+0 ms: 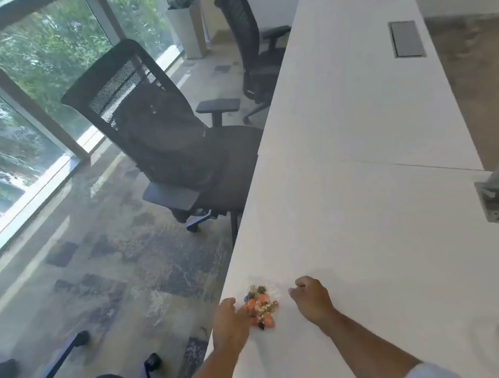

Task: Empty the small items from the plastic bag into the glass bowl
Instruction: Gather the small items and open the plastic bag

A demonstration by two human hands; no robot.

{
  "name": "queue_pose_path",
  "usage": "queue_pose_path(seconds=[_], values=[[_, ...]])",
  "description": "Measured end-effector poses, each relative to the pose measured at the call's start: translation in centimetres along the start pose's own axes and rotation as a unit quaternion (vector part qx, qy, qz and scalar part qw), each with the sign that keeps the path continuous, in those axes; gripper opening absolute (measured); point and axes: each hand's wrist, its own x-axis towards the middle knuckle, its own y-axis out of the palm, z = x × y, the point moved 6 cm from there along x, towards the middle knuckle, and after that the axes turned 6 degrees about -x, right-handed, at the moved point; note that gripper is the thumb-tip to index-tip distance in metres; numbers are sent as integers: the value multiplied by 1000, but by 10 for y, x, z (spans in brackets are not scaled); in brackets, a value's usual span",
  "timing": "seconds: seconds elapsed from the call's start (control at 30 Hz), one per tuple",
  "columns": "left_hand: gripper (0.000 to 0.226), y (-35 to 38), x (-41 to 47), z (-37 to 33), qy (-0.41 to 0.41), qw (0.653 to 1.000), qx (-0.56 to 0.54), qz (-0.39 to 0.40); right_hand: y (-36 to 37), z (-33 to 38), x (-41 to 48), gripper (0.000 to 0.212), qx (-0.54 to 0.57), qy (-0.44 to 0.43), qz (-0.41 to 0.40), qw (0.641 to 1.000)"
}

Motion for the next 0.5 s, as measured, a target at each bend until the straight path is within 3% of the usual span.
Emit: queue_pose_path(seconds=[0.13,0.23,0.4,0.5], values=[[16,5,9,5,-44,999,2,21,16,17,18,48,4,14,22,1000],[22,7,16,7,-44,998,13,30,28,23,31,50,-10,18,28,999],[31,6,19,12,-45,998,9,31,35,15,39,19,-30,16,24,999],[25,4,20,14,-42,998,15,36,37,10,37,17,-13,17,13,1000]])
